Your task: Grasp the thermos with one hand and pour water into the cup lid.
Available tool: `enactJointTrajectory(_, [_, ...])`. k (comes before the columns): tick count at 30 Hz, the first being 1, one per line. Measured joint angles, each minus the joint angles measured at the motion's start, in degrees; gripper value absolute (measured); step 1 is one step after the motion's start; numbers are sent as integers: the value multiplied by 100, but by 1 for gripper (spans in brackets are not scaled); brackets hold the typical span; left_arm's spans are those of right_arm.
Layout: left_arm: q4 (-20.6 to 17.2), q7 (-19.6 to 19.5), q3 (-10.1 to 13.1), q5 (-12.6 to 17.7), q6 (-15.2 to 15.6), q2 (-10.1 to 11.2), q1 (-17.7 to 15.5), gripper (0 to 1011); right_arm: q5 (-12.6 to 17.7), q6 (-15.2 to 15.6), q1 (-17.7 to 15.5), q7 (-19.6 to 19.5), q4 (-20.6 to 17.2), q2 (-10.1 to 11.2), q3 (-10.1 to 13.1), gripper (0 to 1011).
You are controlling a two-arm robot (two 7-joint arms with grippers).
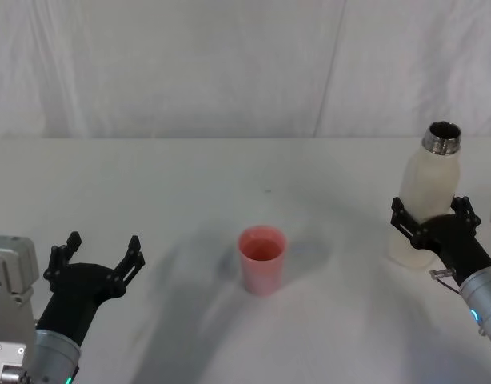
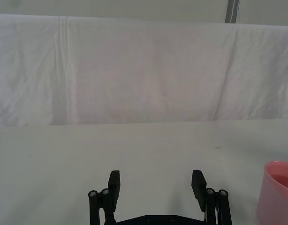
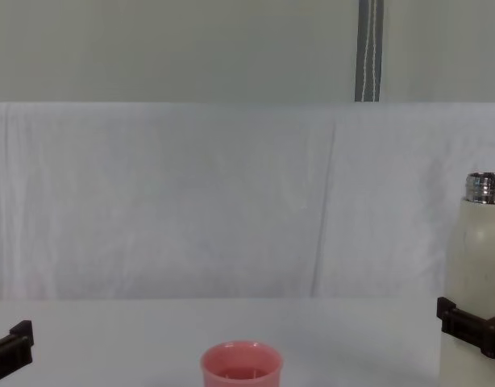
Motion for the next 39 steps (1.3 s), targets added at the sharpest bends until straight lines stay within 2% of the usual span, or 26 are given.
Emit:
enactJointTrajectory(30, [0, 0, 0, 0, 0, 0, 0, 1001, 22, -16, 18, 21, 26, -19, -2, 950])
enactJointTrajectory(34, [0, 0, 0, 0, 0, 0, 0, 1001, 21, -18, 18, 18, 22, -17, -1, 1002])
enactJointTrajectory(39, [0, 0, 0, 0, 0, 0, 0, 1001, 21, -18, 18, 17, 22, -17, -2, 1003])
